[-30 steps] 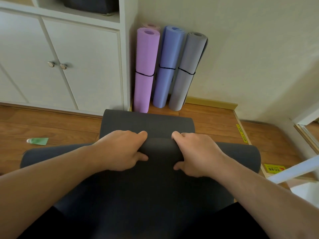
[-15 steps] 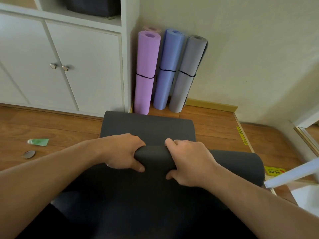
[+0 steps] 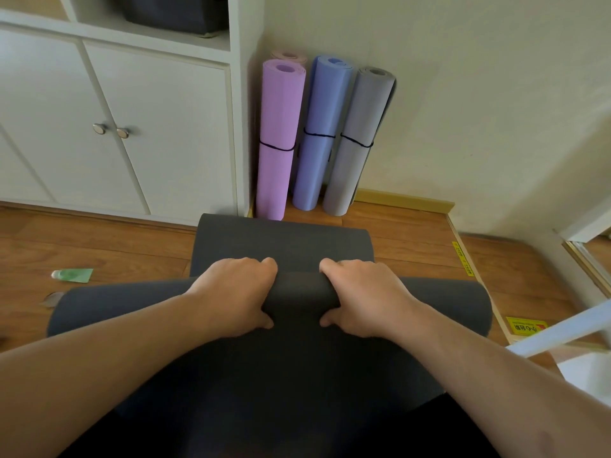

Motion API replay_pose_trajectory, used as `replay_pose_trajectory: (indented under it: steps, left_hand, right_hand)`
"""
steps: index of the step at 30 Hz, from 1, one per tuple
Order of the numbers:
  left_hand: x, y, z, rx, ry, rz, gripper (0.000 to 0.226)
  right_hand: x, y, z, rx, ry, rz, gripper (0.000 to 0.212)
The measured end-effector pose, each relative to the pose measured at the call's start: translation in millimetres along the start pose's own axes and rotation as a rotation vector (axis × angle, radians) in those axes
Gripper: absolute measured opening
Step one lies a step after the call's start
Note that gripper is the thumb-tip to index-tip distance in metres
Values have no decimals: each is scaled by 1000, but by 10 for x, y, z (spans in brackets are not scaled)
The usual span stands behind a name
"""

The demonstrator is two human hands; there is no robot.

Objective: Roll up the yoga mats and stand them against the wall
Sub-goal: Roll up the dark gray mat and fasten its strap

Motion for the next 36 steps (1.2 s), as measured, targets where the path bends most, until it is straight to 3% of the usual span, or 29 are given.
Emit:
replay_pose_trajectory:
  steps: [4, 7, 10, 14, 18, 23, 26, 31, 34, 36]
  left_hand:
    - [6, -23, -127, 25, 212, -124, 47]
    - [28, -9, -123, -39, 275, -230, 37]
    - [68, 6, -127, -56, 128, -151, 41]
    - [0, 6, -62, -83, -95, -30, 69]
    - [-135, -31, -19, -75, -35, -42, 61]
    - [-90, -77, -119, -47, 192, -153, 45]
    - [-64, -65, -120, -68, 203, -206, 47]
    - [41, -48, -73, -70, -46, -30, 63]
    - [9, -40, 16, -72, -107, 18, 76]
    - [-48, -44, 46, -69, -88, -6, 72]
  right_hand:
    - [-19, 30, -75, 56, 85, 80, 83]
    - [-90, 23, -94, 59, 57, -13, 63]
    - [-109, -7, -71, 39, -6, -62, 46]
    - [-116, -58, 45, -23, -132, -156, 38]
    - [-109, -36, 81, -15, -113, -192, 44]
    - [-64, 19, -65, 81, 82, -17, 76]
    - [-119, 19, -101, 73, 51, -61, 69]
    - [-124, -42, 18, -1, -145, -117, 49]
    - [-89, -58, 65, -5, -201, -194, 48]
    - [-80, -58, 60, 28, -124, -186, 51]
Point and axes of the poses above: each hand's wrist, its own y-axis away from the middle knuckle, its own x-axis out of the back of the hand, z = x × y, the point moved 5 cm from there along -y, towards the middle knuckle, and after that the axes turned 7 degrees about -x, right-handed, at the moved point
